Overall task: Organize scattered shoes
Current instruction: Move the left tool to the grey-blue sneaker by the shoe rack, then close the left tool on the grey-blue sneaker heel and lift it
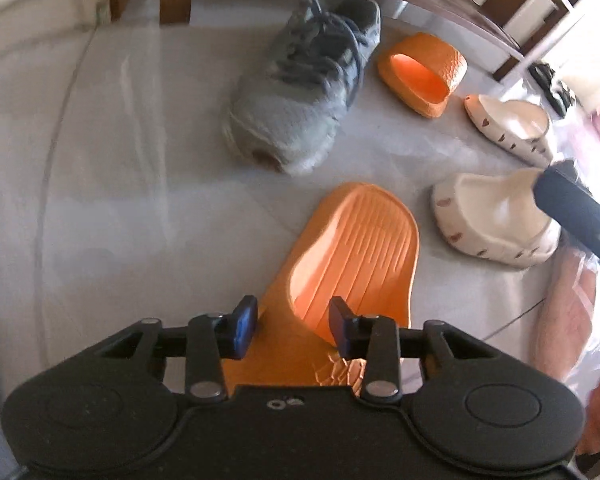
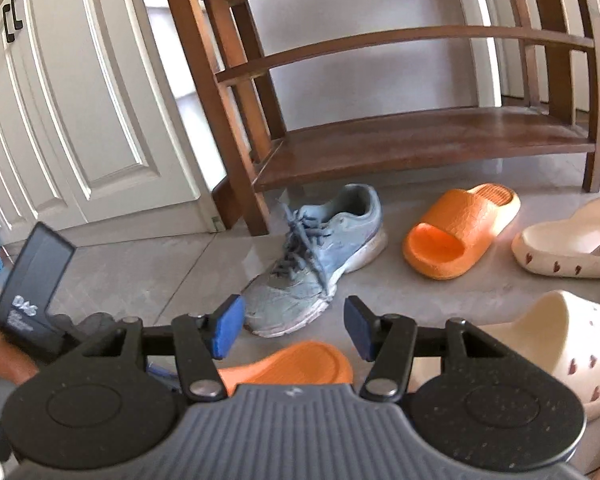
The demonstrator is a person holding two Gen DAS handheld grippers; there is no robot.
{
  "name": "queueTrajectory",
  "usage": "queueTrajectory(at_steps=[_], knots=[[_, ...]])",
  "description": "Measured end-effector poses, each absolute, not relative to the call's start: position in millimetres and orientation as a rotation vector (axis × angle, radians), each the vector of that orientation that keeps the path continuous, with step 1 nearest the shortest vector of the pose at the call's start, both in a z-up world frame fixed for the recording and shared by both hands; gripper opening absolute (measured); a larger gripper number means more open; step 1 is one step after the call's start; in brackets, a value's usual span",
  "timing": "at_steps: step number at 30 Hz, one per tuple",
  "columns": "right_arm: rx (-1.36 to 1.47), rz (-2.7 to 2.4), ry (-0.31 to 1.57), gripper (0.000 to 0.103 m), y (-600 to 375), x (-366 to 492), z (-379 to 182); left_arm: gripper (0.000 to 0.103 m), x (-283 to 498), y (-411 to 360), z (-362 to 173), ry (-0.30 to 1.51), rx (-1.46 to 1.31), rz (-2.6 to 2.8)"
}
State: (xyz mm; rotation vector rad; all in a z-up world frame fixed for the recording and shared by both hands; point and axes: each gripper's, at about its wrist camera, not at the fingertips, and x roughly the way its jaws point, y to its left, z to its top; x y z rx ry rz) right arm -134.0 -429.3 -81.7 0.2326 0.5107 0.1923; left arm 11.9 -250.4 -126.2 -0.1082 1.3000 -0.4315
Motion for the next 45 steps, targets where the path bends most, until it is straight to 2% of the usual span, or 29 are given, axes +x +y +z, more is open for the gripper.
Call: queueTrajectory(at_steps=[7,15,19,22,27,34,41,45], knots=[[0.285,0.051,0.468,0.059,-471.4,-156.3,-74.6,0.036,-30.8,-328.7,-140.5,1.408,-0.126,-0.586],[0.301,-0.088,0.443,0.061,-506.5,-189.6,-68.4,0.039,-28.4,-326.7,-122.6,1.33,0.031,-0.686],[0.296,-0.059,0.438,0.061,-501.2,-182.6,-65.7,0.039,-6.5,-315.6,-97.0,1.139,0.11,-0.642],[0.304,0.0,0.431,0.061,-492.9,-170.9,-62.0,0.04,23.0,-307.3,-77.4,0.906,0.179,-0.577],[0.277,0.085,0.434,0.061,-479.2,-155.4,-56.0,0.04,63.5,-308.0,-64.8,0.755,0.213,-0.58],[0.268,0.086,0.467,0.061,-474.5,-164.2,-62.1,0.041,96.9,-351.8,-69.8,0.639,0.365,-0.573],[0.262,0.084,0.528,0.061,-471.1,-173.5,-75.6,0.041,129.8,-383.7,-92.5,0.695,0.461,-0.565],[0.271,0.078,0.539,0.061,-471.9,-171.8,-77.4,0.028,142.2,-392.3,-106.6,0.762,0.467,-0.551]])
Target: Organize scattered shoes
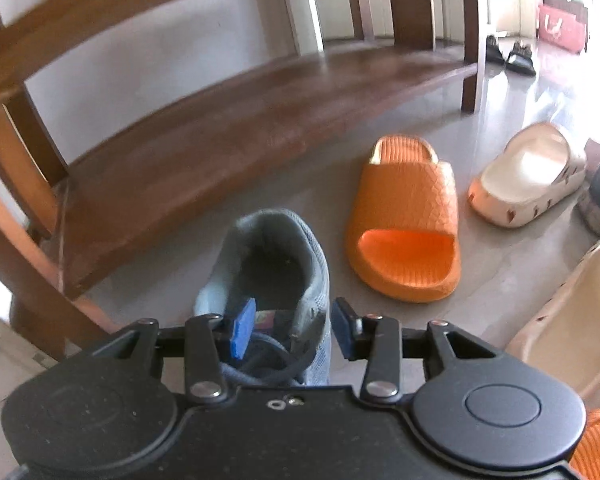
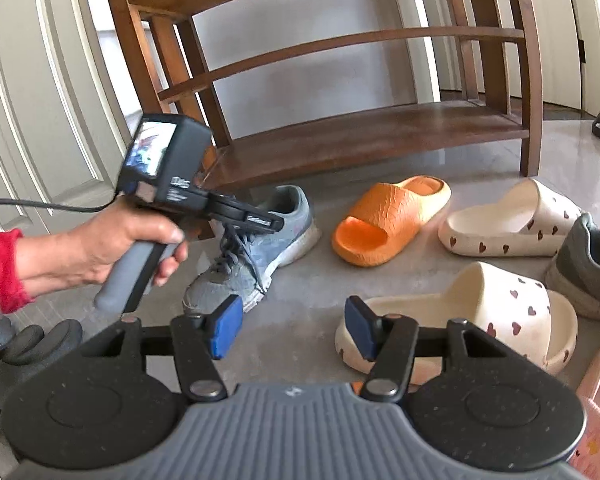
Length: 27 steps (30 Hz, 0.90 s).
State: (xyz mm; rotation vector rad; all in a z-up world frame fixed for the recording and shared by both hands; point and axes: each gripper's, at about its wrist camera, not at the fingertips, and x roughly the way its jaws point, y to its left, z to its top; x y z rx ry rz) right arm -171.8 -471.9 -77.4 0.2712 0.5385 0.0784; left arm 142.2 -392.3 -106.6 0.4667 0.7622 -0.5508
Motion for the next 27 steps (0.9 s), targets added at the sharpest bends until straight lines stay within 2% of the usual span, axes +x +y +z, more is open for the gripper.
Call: queueTrajectory(at_steps=[2,4,11,17,21,27], knots=[[0.272,0.079,0.541,0.061,-471.2,-170.4,-77.9,0.015,143.6,-391.2,-108.4,0.78,0.439,-0.546],[0.272,0.082,0.545,0.061,-469.7,-169.2,-78.8,0.013,141.5,-386.2,-107.0,0.797,0.405,-0.528],[0.312,0.098,0.538,0.061,-466.9,-163.1,-81.7,0.012,133.0,-331.0,-104.2,0.911,0.239,-0.397],[0.348,0.17,0.52,0.061,-448.3,-147.5,-81.4,0.013,79.4,-276.0,-102.0,1.005,0.213,-0.345],[0.362,0.243,0.512,0.061,-424.0,-131.5,-80.7,0.017,28.6,-237.2,-101.5,1.062,0.183,-0.307],[0.345,0.31,0.513,0.061,-397.6,-120.1,-77.2,0.022,6.0,-222.1,-96.4,1.13,0.131,-0.276]])
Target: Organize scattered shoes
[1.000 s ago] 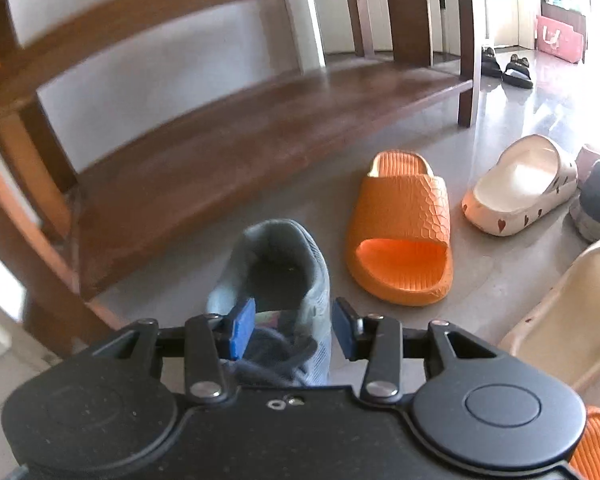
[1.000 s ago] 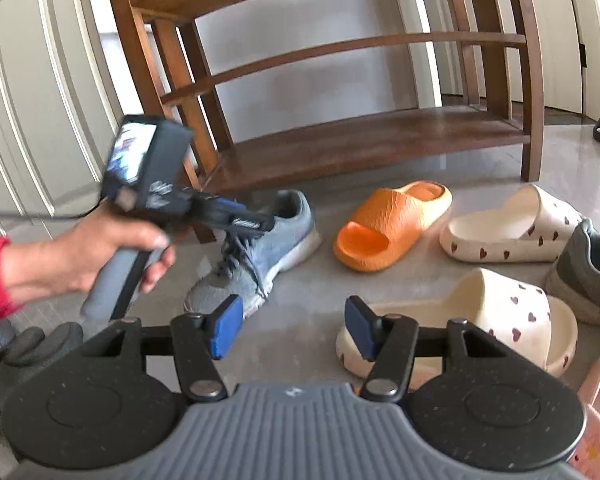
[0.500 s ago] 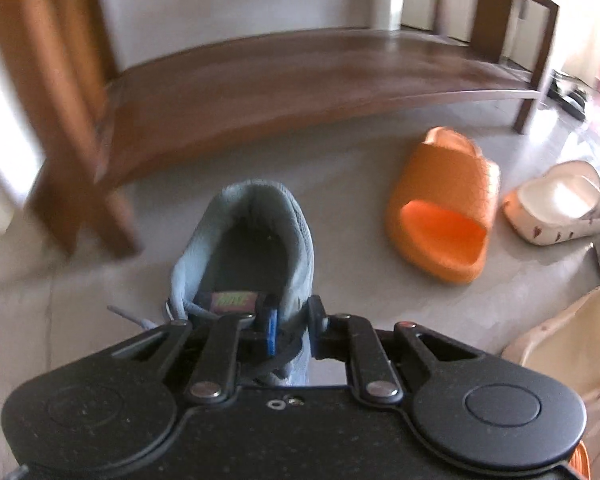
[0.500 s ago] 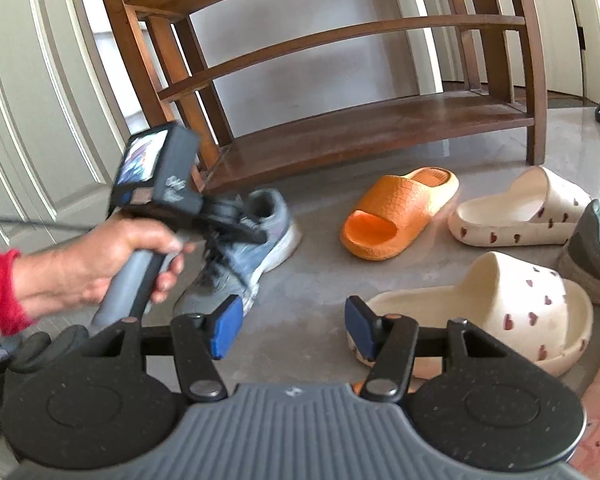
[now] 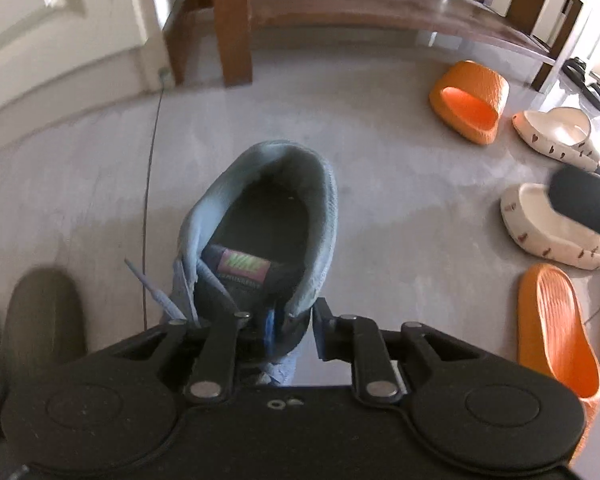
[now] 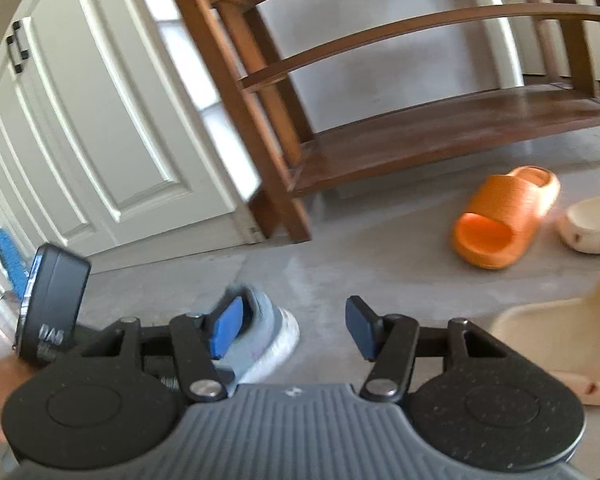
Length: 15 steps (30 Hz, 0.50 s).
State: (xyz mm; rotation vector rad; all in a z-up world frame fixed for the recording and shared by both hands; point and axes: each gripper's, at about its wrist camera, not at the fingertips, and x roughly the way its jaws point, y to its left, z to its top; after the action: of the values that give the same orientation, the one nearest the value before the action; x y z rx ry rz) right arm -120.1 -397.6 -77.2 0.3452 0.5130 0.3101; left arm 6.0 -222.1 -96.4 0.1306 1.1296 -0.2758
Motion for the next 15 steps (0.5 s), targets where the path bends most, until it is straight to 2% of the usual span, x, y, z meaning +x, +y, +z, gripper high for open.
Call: queueTrajectory(at_steps=[2,5,7,11,15], knots=[[0.331,0.31,0.507,0.062,-393.5,-119.8,-75.1,0.025,6.7,-219.9,-91.5,1.147,0.109,-0.242],[0.337,0.278,0.5,0.062,-400.6,-122.5,-74.0,0.031,8.8,-229.3,-71.5,1.078,0.133,-0.219],[0.353,0.224,0.496,0.063,-415.3,-128.7,-74.6,0.04,6.3,-241.8,-54.3,1.002,0.149,-0.248],[0.38,0.13,0.491,0.063,-442.1,-139.0,-76.3,0.04,2.3,-278.2,-30.1,0.884,0.156,-0.389],[0.383,0.004,0.47,0.063,-469.0,-154.5,-75.4,0.04,0.3,-313.5,-31.8,0.86,0.147,-0.547]])
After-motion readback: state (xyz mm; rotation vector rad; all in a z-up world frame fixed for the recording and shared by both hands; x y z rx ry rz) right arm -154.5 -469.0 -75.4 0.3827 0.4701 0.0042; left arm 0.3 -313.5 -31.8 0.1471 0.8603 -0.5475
